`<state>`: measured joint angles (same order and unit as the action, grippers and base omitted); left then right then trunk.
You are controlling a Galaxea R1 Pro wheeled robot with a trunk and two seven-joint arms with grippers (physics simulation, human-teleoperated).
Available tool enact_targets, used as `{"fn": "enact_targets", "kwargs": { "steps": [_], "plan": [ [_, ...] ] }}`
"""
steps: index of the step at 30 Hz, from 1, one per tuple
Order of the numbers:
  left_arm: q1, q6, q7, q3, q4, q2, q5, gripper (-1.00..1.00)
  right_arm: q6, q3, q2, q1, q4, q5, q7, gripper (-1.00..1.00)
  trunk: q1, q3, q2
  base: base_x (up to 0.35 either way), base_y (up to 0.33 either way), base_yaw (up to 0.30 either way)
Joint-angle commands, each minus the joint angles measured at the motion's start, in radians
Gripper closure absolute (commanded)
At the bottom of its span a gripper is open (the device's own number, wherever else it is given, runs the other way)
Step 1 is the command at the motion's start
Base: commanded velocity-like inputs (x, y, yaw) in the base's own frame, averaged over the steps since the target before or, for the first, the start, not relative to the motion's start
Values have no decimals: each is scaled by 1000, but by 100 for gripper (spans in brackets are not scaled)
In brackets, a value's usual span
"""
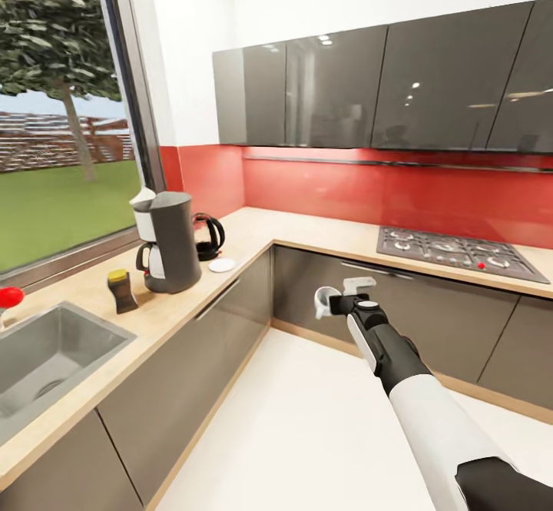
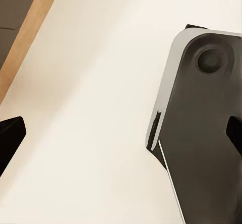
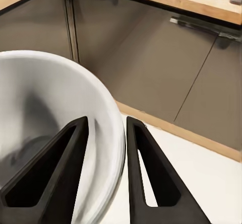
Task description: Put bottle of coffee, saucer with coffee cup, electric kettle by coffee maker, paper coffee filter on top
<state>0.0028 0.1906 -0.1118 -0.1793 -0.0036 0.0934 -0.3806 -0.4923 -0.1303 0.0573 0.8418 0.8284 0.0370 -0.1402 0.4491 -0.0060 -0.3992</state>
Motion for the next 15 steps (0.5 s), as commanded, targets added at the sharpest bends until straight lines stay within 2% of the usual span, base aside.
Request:
{"fn": "enact_targets", "kwargs": {
  "steps": [1, 15],
  "plan": [
    [0, 3, -3, -9, -1, 0, -6, -100, -5, -3, -1, 0, 1, 4, -6, 100, 1, -1, -1, 288, -168, 0],
    [0, 3, -3, -9, 0, -1, -6, -100, -5, -4, -1, 0, 2, 5, -7, 100, 1, -1, -1, 297, -167, 0]
  ]
}}
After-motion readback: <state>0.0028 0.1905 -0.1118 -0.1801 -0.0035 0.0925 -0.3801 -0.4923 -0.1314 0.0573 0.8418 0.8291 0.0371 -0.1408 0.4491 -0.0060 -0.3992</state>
